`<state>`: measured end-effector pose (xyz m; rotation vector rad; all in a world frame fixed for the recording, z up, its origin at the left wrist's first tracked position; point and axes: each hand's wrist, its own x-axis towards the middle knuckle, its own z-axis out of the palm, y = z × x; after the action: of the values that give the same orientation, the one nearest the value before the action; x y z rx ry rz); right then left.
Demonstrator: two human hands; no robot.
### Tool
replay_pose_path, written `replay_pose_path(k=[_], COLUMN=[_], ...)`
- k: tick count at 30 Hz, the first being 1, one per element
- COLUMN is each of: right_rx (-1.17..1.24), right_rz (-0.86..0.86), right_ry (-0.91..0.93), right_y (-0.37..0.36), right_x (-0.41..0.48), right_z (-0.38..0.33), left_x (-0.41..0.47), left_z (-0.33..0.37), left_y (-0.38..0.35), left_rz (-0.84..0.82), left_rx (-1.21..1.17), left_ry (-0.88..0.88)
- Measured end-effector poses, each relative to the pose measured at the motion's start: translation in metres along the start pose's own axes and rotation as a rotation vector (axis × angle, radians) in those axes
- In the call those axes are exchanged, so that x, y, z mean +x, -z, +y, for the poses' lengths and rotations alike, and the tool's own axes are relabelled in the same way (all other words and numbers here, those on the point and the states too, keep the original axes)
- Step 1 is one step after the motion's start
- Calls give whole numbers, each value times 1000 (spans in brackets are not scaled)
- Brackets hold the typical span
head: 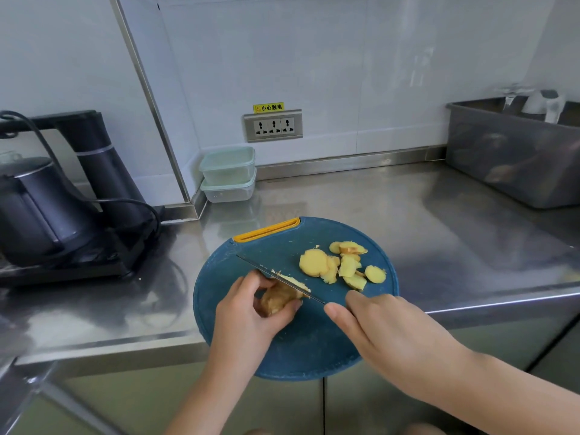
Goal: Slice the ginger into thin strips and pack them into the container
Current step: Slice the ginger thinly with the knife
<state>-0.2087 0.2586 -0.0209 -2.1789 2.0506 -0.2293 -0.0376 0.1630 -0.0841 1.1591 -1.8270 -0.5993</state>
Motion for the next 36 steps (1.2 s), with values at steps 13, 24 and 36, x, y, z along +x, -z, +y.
replay_pose_path(k=[13,24,36], right_rx=[-13,13,108], right_rz=[33,39,79], right_ry=[63,81,48], right_y=[-9,-12,-18], right_x=[2,2,-1], right_z=[7,8,8], left_x=[-1,-6,-8], left_z=[-2,1,3], left_y=[1,1,0], left_rz=[7,26,49], left_rx=[2,-5,17], left_ry=[0,-63,-84])
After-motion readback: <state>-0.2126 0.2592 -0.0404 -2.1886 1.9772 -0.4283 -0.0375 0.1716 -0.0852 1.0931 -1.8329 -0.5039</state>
